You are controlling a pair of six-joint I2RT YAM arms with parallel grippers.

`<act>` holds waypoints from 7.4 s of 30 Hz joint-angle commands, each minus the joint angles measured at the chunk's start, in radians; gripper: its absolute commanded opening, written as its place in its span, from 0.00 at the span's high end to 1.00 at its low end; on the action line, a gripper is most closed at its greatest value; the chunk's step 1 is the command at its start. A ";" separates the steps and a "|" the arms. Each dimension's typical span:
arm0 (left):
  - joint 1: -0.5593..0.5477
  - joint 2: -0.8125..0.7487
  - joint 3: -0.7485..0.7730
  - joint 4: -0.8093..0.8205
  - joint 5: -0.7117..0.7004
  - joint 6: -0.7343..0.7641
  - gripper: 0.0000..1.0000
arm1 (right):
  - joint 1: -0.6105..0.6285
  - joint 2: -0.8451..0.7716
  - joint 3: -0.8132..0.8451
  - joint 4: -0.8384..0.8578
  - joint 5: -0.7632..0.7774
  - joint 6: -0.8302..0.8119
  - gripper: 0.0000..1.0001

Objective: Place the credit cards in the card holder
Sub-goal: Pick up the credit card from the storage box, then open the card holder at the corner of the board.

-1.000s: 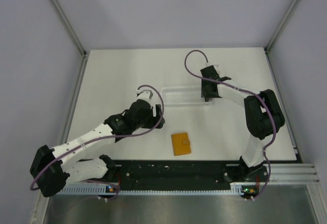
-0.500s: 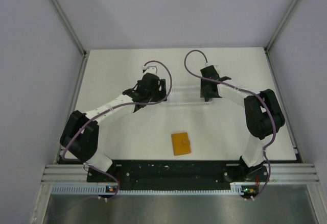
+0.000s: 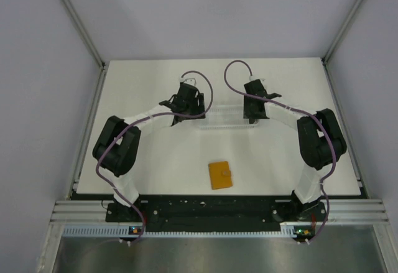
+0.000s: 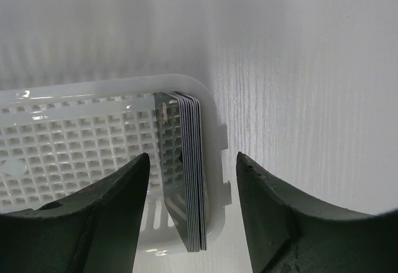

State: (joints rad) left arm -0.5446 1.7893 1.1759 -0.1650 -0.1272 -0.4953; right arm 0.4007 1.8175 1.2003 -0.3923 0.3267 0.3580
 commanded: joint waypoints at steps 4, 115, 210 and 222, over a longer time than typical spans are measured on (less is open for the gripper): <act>0.003 0.073 0.062 0.016 0.014 -0.003 0.46 | -0.010 -0.043 0.022 0.024 -0.005 -0.014 0.42; 0.037 0.140 0.034 -0.028 -0.008 -0.032 1.00 | -0.057 -0.158 -0.048 -0.071 0.095 -0.014 0.76; -0.475 -0.671 -0.756 0.390 0.038 -0.373 1.00 | 0.526 -0.673 -0.532 0.144 -0.215 0.498 1.00; -0.575 -0.509 -0.748 0.467 0.006 -0.411 1.00 | 0.642 -0.515 -0.430 0.031 -0.115 0.573 1.00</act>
State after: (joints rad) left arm -1.0920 1.2331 0.4278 0.2134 -0.0879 -0.8761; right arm 1.0016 1.2678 0.6975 -0.2893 0.1223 0.8852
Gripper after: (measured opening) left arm 0.012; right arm 0.006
